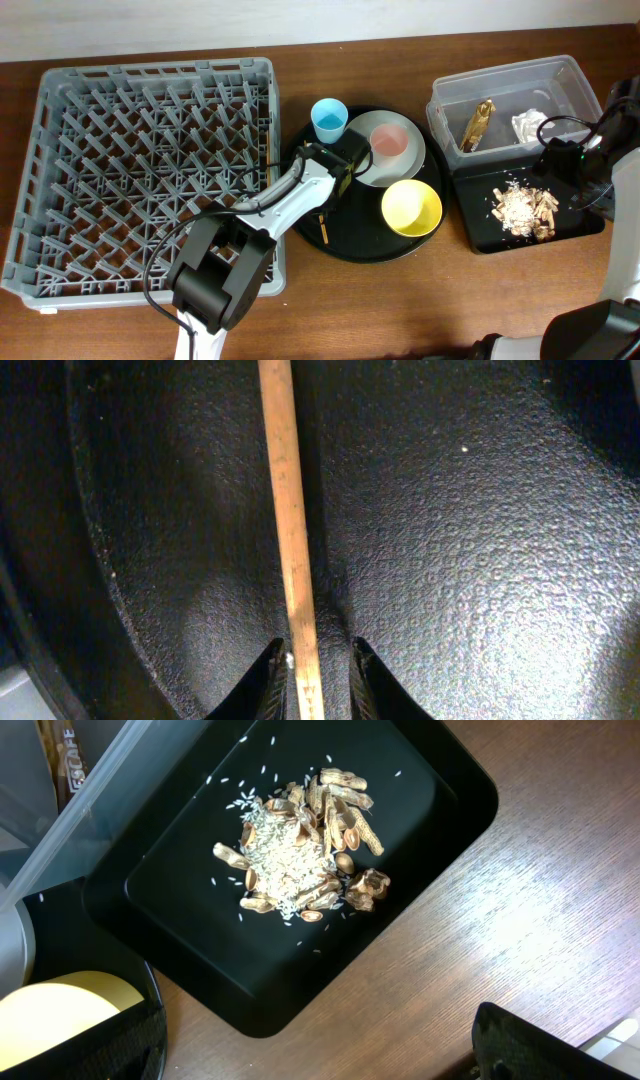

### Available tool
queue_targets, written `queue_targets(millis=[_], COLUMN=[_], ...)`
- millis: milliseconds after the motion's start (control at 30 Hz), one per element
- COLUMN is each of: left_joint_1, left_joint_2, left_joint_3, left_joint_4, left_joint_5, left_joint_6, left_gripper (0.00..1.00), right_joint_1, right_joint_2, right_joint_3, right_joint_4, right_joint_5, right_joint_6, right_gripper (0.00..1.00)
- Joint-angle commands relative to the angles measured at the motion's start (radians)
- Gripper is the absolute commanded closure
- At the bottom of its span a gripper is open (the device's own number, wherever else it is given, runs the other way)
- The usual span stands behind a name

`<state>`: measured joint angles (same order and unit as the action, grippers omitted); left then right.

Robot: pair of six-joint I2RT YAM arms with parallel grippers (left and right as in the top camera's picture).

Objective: Sort waste into correct bins and load items into the dishwasher rack
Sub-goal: 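Move the left gripper back and grasp the remaining chopstick on the tray, then carry the second chopstick to the rack's right edge and release it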

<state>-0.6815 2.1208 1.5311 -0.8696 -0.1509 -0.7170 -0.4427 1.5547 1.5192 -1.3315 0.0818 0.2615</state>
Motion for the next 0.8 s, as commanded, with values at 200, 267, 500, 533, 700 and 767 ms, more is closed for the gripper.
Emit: queue_targets(millis=[200,267,500,533,700,767], left_joint_1=[-0.011,-0.011,-0.008,-0.006,-0.002,0.0], left_joint_2=[0.086,0.084,0.031,0.002,-0.167,-0.241], left_joint_3=[-0.01,-0.01,0.071,0.089,0.152,0.156], left_joint_4=[0.009,0.009,-0.08,-0.106,-0.192,-0.199], left_joint_5=[-0.045,-0.033,-0.048,-0.08,-0.153,-0.153], left_joint_6=[-0.057,-0.057,-0.055,-0.056,-0.029,0.019], left_gripper=[0.8,0.89,0.99,0.99,0.99,0.99], right_joint_1=[-0.003,-0.003,-0.003,-0.003,-0.003,-0.003], right_joint_2=[-0.015,-0.015,-0.015,-0.015,-0.015,-0.015], right_joint_3=[0.005,0.005,0.005,0.005,0.005,0.005], right_joint_4=[0.0,0.0,0.0,0.0,0.0,0.0], right_joint_5=[0.006,0.006,0.005,0.006,0.006,0.006], right_joint_6=[0.006,0.006,0.006,0.006,0.006,0.006], right_gripper=[0.01,0.01,0.01,0.01,0.01,0.01])
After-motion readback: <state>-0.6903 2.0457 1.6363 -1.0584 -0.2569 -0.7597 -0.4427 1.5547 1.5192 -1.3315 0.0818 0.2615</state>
